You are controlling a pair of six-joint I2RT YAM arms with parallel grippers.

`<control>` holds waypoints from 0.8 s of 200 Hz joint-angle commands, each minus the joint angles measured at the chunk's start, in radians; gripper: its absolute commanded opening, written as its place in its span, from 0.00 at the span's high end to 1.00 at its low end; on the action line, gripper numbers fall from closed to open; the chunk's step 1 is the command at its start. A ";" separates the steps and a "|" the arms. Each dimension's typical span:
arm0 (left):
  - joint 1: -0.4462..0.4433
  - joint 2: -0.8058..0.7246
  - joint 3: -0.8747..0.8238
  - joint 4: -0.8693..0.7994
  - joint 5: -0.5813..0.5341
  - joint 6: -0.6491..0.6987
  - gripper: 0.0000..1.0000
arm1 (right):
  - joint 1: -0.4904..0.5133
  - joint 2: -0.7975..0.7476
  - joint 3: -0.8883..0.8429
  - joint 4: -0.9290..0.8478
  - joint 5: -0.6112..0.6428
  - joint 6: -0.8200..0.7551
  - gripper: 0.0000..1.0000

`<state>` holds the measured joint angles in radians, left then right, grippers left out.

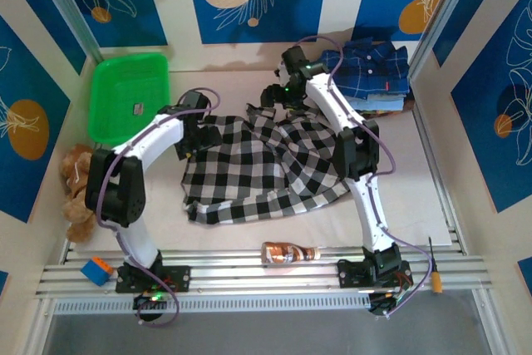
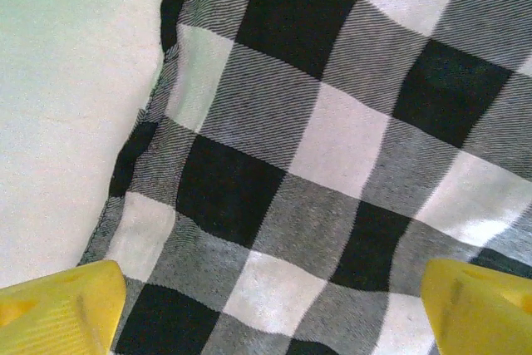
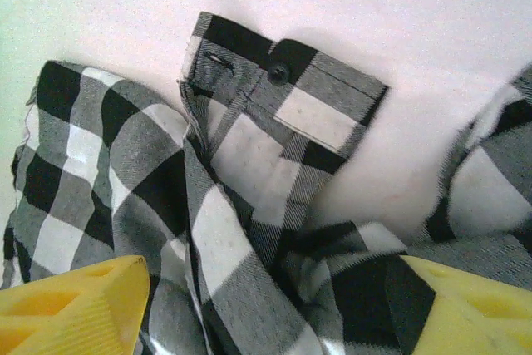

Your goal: Fold and stack the long sleeve shirts

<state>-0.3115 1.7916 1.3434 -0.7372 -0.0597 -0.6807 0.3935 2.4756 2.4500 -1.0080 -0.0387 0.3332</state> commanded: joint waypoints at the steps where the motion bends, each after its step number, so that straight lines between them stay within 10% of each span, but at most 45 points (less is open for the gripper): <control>1: 0.006 0.039 -0.052 0.009 0.001 -0.031 0.14 | 0.018 0.046 0.038 -0.004 0.035 0.038 0.24; 117: 0.007 -0.091 -0.388 0.026 0.008 -0.098 0.73 | 0.066 0.263 0.171 0.060 0.249 0.150 0.26; 160: 0.007 -0.145 -0.422 0.022 0.019 -0.100 0.76 | 0.084 0.307 0.212 0.109 0.193 0.204 0.63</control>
<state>-0.3107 1.6650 0.9520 -0.6643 -0.0551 -0.7761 0.4679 2.7331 2.6255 -0.9371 0.2085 0.4797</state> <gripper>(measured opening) 0.248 0.455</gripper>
